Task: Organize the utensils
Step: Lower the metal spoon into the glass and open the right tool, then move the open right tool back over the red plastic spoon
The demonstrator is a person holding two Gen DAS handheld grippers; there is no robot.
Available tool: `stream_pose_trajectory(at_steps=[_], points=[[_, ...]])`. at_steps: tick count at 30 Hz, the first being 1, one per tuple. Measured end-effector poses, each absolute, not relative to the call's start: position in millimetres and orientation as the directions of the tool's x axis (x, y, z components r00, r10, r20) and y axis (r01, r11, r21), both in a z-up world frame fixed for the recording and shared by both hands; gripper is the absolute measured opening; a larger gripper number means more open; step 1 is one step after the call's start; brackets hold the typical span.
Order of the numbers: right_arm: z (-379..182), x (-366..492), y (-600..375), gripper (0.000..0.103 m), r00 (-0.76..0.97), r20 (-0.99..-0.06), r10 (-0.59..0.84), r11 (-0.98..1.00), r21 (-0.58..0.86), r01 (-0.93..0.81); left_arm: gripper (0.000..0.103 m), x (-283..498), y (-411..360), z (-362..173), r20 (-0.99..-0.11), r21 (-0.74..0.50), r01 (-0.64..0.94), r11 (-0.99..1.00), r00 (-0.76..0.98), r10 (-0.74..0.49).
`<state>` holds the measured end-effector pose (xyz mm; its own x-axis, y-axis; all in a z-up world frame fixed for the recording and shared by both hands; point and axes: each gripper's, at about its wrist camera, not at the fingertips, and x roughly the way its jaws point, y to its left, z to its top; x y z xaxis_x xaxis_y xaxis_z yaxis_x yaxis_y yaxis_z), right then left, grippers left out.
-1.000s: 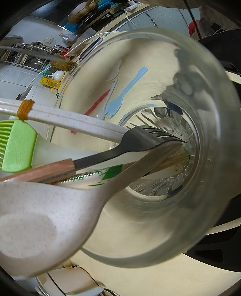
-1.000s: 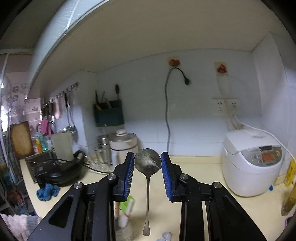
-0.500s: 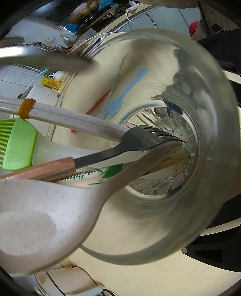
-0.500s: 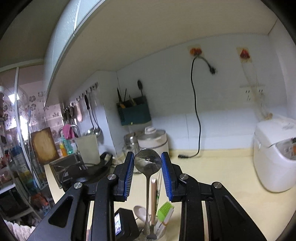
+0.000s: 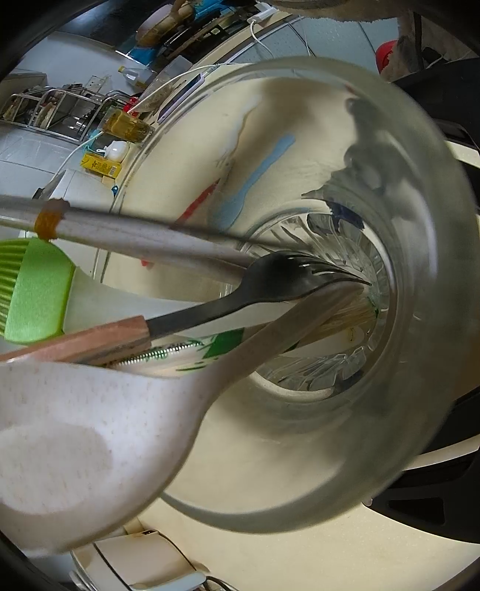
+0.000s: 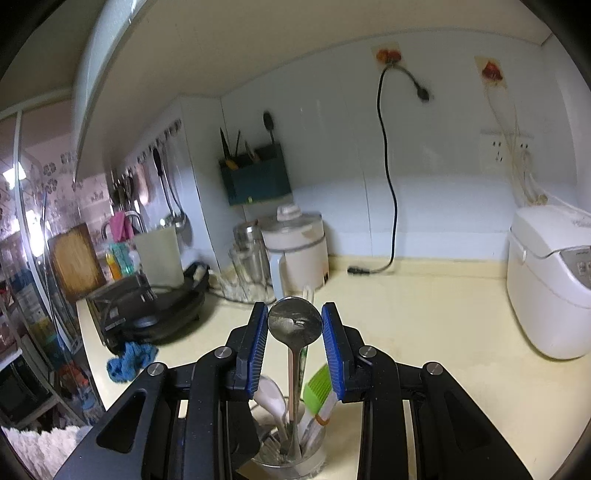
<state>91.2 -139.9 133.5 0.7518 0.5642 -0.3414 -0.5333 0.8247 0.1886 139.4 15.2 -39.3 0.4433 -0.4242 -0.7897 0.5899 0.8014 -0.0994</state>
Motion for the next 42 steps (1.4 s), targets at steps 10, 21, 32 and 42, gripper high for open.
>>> stream_pose_trajectory(at_steps=[10, 21, 32, 42], points=[[110, 100, -130, 0.030, 0.727, -0.411, 0.550, 0.831, 0.184, -0.525, 0.085, 138, 14, -40, -0.789, -0.105, 0.590, 0.800, 0.441, -0.429], [119, 92, -130, 0.034, 0.758, -0.396, 0.518, 0.850, 0.138, -0.508, 0.085, 140, 12, -42, -0.789, -0.104, 0.591, 0.800, 0.441, -0.428], [154, 71, -208, 0.036, 0.868, -0.252, 0.428, 0.902, 0.182, -0.392, 0.085, 140, 12, -42, -0.788, -0.106, 0.590, 0.800, 0.440, -0.430], [97, 87, -290, 0.037, 0.910, -0.386, 0.154, 0.975, 0.208, -0.077, 0.085, 141, 14, -43, -0.788, -0.108, 0.591, 0.800, 0.440, -0.431]])
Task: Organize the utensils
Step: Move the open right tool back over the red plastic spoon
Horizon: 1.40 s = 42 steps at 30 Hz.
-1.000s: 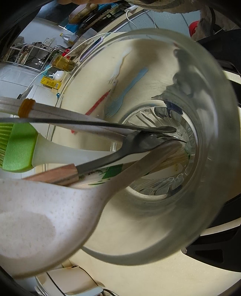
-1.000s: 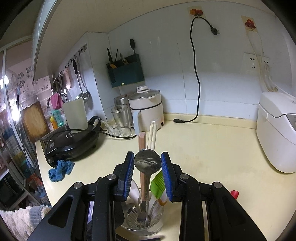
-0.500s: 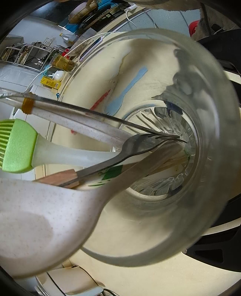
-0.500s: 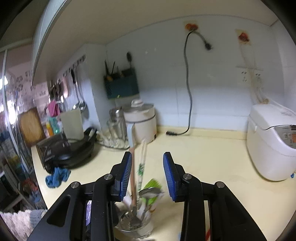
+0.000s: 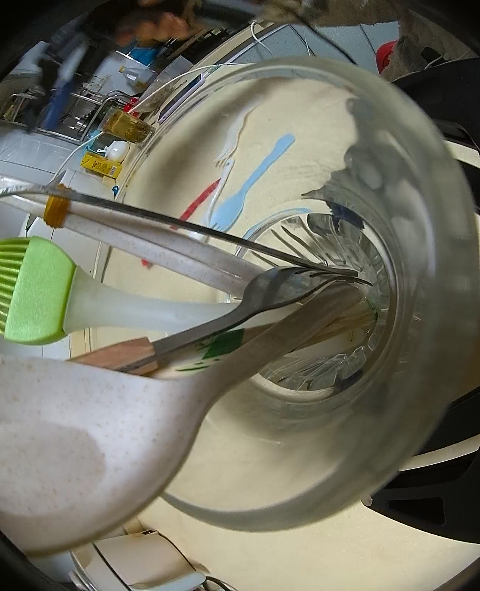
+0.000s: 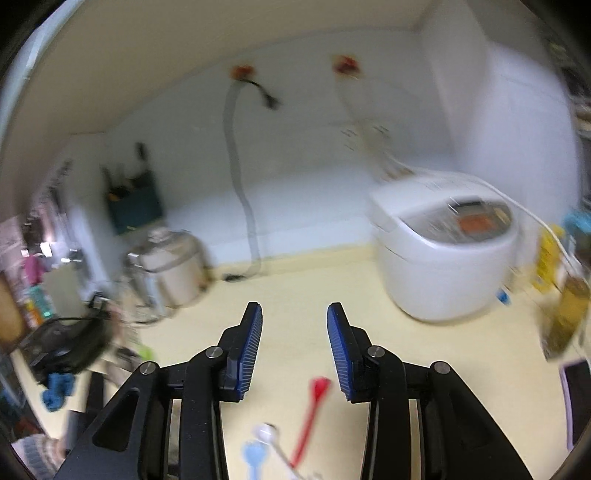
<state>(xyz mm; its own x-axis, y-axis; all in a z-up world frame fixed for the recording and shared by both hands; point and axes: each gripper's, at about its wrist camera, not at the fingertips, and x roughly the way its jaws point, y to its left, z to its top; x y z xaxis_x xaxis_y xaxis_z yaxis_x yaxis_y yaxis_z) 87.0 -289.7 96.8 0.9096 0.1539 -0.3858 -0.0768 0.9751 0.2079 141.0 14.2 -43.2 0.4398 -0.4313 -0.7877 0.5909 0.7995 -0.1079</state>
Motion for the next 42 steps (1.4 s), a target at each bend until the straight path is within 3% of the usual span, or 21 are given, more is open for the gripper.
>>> stream_pose_trajectory(at_steps=[6, 16, 24, 42], points=[[45, 108, -301, 0.037, 0.864, -0.502, 0.039, 0.992, 0.122, 0.026, 0.085, 141, 16, -44, -0.790, -0.094, 0.592, 0.800, 0.444, -0.422], [10, 116, -301, 0.037, 0.856, -0.516, -0.037, 0.996, 0.049, 0.073, 0.085, 140, 13, -44, -0.792, -0.092, 0.593, 0.800, 0.443, -0.420], [5, 116, -291, 0.037, 0.857, -0.515, -0.020, 0.998, 0.044, 0.050, 0.085, 139, 12, -44, -0.792, -0.092, 0.593, 0.800, 0.443, -0.420], [-8, 140, -280, 0.037, 0.781, -0.623, 0.050, 0.997, 0.078, -0.001, 0.085, 138, 10, -44, -0.794, -0.088, 0.593, 0.800, 0.443, -0.416]])
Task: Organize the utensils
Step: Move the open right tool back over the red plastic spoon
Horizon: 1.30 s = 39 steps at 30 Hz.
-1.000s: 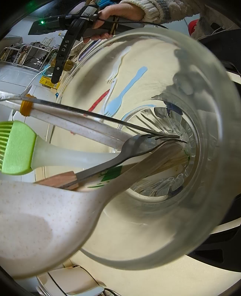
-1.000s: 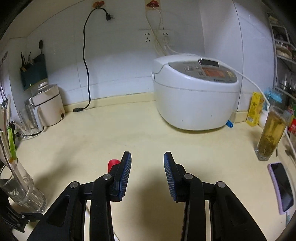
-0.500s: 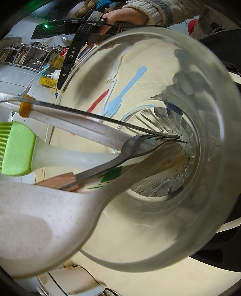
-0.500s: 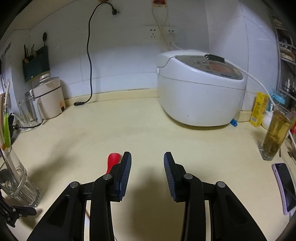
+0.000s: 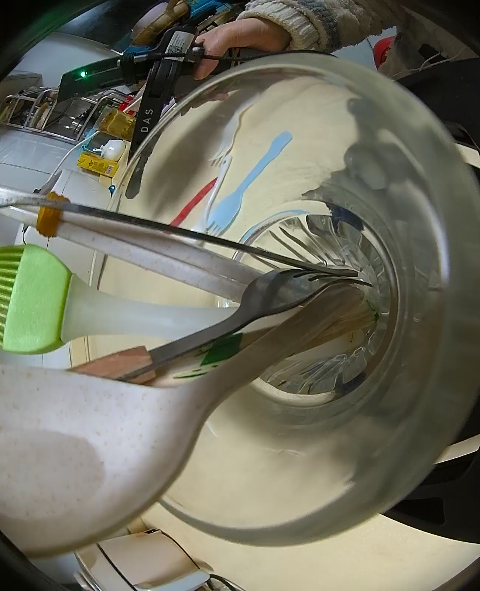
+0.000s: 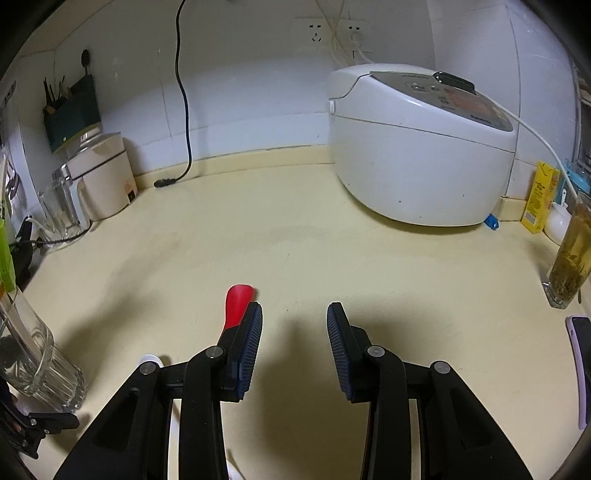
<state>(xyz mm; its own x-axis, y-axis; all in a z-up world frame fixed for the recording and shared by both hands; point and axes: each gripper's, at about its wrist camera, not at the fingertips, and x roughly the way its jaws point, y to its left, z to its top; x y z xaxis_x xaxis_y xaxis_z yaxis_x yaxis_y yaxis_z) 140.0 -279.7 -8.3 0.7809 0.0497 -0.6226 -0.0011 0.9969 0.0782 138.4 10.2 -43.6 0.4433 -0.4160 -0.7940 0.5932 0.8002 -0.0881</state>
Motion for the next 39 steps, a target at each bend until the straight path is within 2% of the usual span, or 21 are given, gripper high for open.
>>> stream_pose_trajectory(at_steps=[17, 21, 26, 28, 32, 39], points=[[-21, 158, -260, 0.037, 0.713, -0.701, 0.019, 0.999, -0.013, -0.039, 0.085, 138, 14, -43, -0.791, -0.104, 0.593, 0.799, 0.437, -0.428], [-22, 159, -263, 0.037, 0.707, -0.705, 0.063, 0.998, 0.033, -0.056, 0.085, 138, 14, -43, -0.793, -0.098, 0.593, 0.799, 0.439, -0.423], [-29, 170, -281, 0.047, 0.652, -0.721, 0.235, 0.959, 0.281, -0.035, 0.085, 136, 12, -43, -0.794, -0.092, 0.594, 0.799, 0.440, -0.419], [-32, 174, -287, 0.048, 0.634, -0.726, 0.266, 0.941, 0.339, -0.006, 0.085, 135, 12, -43, -0.794, -0.093, 0.594, 0.799, 0.440, -0.419], [-31, 182, -285, 0.051, 0.619, -0.733, 0.281, 0.938, 0.347, -0.014, 0.085, 136, 12, -43, -0.794, -0.093, 0.594, 0.799, 0.439, -0.419], [-33, 206, -267, 0.052, 0.597, -0.771, 0.220, 0.966, 0.257, -0.025, 0.086, 134, 6, -43, -0.798, -0.081, 0.595, 0.799, 0.442, -0.410]])
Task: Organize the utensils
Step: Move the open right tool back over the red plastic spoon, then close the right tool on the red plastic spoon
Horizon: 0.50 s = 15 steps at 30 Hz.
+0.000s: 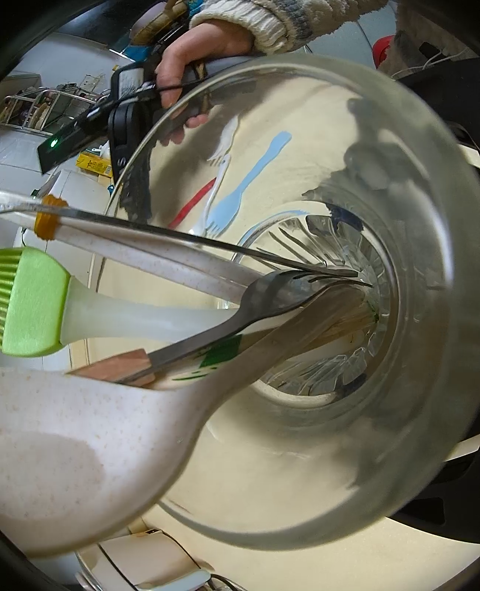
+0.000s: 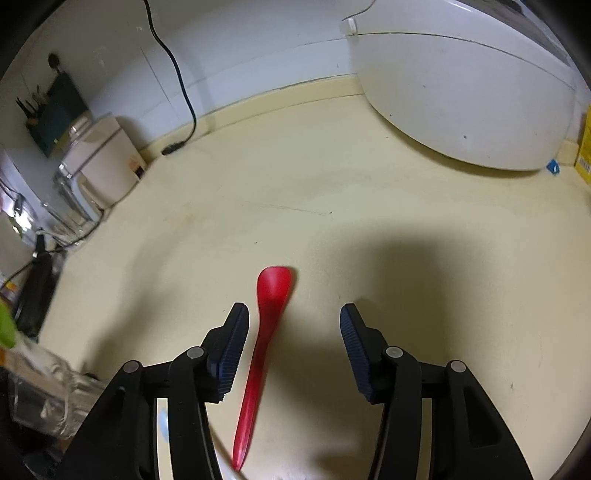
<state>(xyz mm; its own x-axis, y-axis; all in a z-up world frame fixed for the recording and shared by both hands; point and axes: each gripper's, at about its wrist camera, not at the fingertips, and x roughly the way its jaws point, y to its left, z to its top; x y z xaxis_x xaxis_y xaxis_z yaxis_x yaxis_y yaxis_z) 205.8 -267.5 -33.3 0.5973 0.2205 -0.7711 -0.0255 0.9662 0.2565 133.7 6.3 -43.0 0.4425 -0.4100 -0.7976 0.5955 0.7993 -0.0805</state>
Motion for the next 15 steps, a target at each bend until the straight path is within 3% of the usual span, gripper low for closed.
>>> stream_pose_trajectory(at_steps=[15], points=[[-34, 237, -225, 0.052, 0.597, -0.796, 0.101, 0.995, 0.070, -0.075, 0.086, 132, 2, -42, -0.798, -0.085, 0.596, 0.798, 0.439, -0.413]])
